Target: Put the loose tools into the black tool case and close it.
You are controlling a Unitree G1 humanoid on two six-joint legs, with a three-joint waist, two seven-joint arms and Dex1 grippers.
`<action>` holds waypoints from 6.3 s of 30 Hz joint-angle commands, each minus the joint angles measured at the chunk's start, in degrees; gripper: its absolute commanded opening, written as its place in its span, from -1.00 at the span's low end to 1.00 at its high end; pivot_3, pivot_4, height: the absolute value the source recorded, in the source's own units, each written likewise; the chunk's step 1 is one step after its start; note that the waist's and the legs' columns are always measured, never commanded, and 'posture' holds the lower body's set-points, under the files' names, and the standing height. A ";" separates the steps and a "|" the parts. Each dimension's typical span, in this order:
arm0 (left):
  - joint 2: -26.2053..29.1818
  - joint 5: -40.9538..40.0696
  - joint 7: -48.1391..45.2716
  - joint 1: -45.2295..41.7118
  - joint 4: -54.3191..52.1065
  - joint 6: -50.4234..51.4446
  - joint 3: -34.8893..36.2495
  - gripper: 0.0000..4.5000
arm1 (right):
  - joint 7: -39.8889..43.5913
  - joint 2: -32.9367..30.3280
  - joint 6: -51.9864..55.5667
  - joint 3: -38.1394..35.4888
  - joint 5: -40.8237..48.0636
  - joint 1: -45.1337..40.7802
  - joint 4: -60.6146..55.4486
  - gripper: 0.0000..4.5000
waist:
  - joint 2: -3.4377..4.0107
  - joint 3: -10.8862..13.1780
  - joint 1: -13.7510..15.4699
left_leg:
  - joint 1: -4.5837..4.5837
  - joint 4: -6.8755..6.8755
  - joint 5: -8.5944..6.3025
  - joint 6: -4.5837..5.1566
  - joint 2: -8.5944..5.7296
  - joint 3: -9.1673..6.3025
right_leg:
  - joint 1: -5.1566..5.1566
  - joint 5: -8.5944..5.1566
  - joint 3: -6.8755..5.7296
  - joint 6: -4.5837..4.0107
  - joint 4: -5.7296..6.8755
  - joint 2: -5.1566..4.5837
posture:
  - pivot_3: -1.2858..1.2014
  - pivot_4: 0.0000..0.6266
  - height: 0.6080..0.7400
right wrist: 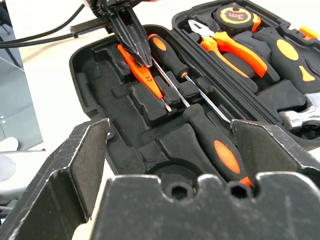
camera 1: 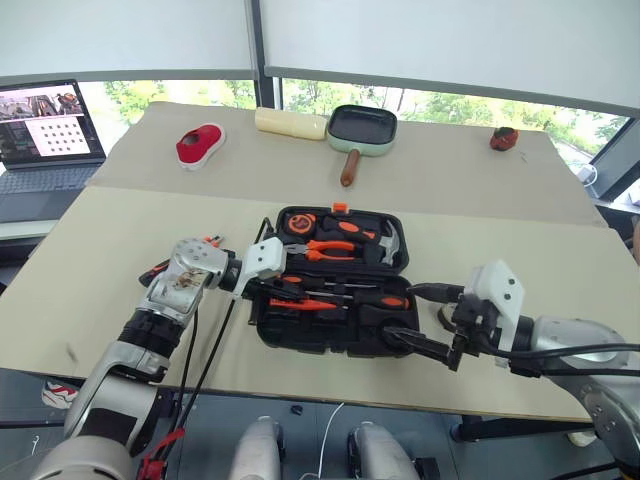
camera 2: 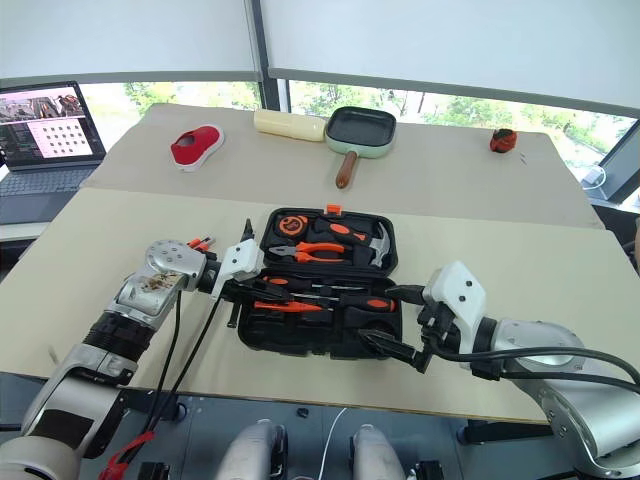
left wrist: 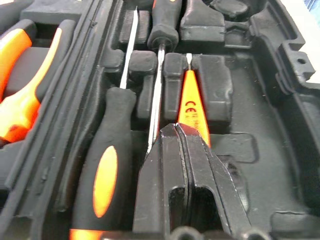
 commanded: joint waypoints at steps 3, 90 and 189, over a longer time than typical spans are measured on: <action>0.94 0.88 -0.49 2.20 -0.85 1.00 0.04 -0.98 | -0.43 -0.18 0.07 -0.33 1.19 -1.00 -1.12 1.00 | 0.04 -0.03 -0.02 | 0.01 -0.01 0.00 0.00 0.00 0.00 | 0.00 0.00 0.00 0.00 0.00 0.00 | 0.03 -0.52 1.00; 20.68 5.64 10.41 -1.96 21.35 3.50 15.93 0.99 | 8.64 4.20 -2.61 11.48 -0.50 -18.59 3.72 1.00 | -0.33 0.03 -0.57 | -0.02 -0.64 0.10 0.07 0.07 0.73 | -0.29 -0.03 -0.50 -0.15 -0.10 -0.53 | 0.03 -0.52 1.00; 10.16 -2.22 -0.51 -2.13 -27.56 28.40 -12.40 -0.99 | -1.41 -2.74 -2.09 -1.58 4.00 5.72 -9.22 1.00 | -0.26 0.00 0.13 | -0.15 -0.05 0.10 0.12 0.05 0.22 | -0.01 -0.04 -0.01 0.10 -0.04 -0.12 | 0.03 -0.52 1.00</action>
